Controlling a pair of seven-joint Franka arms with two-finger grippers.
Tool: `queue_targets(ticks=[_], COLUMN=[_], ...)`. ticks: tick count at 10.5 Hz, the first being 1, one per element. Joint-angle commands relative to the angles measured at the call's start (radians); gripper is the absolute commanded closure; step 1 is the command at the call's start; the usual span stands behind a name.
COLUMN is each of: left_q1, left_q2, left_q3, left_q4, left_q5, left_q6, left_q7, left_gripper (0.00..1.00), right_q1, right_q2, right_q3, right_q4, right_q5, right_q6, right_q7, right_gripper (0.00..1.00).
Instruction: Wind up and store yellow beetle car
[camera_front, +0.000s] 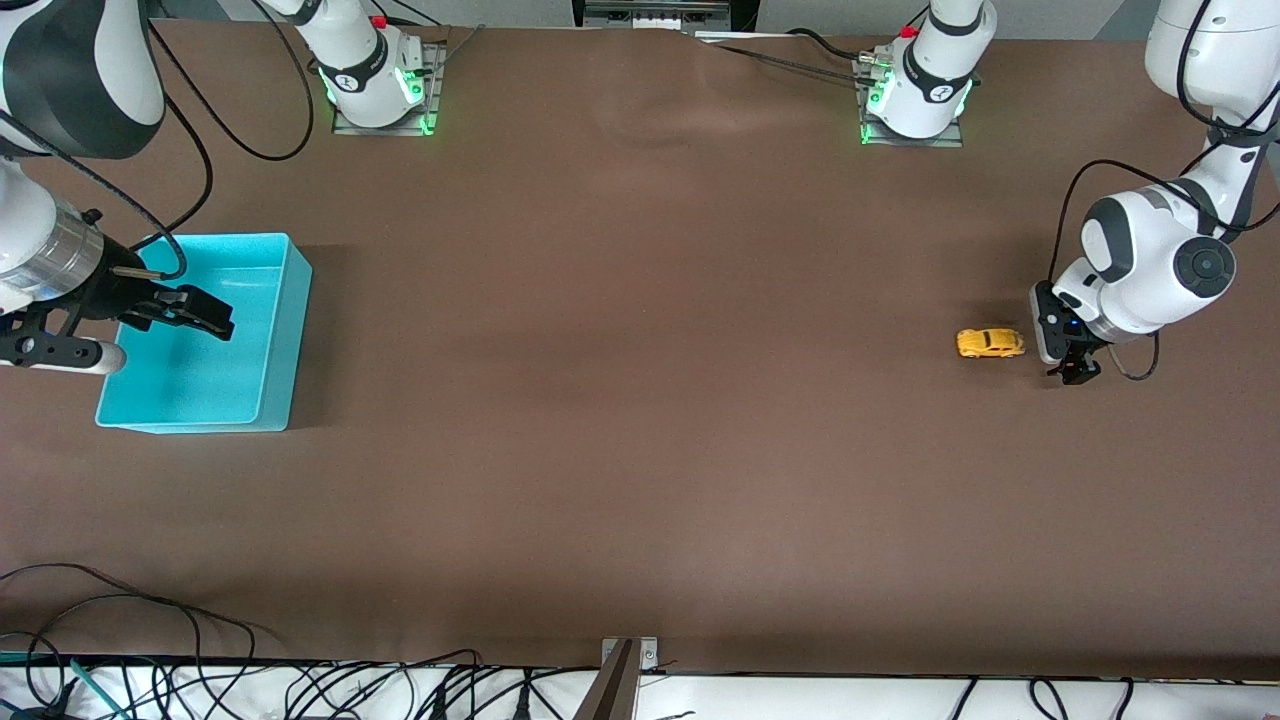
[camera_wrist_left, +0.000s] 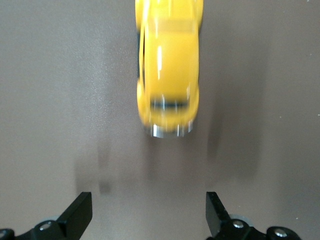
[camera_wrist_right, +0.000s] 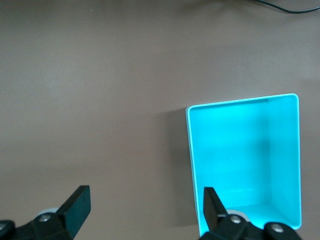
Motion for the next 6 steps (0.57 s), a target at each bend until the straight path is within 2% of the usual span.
queue_targets(ticks=[1, 6], left_q1=[-0.004, -0.005], left_q2=[0.012, 0.005], left_q3=[0.003, 0.003], left_q4=[0.022, 0.022], left_q5=[-0.016, -0.019], left_q6=[-0.021, -0.021], left_q7=[0.012, 0.011], left_gripper=[0.0, 0.0], right_q1=[-0.01, -0.01], right_q2=[-0.008, -0.002], right_q3=[0.005, 0.005], right_q4=[-0.01, -0.01], right_q5=[0.018, 0.016], right_q6=[0.009, 0.011], right_q7=[0.006, 0.006], right_gripper=[0.0, 0.0])
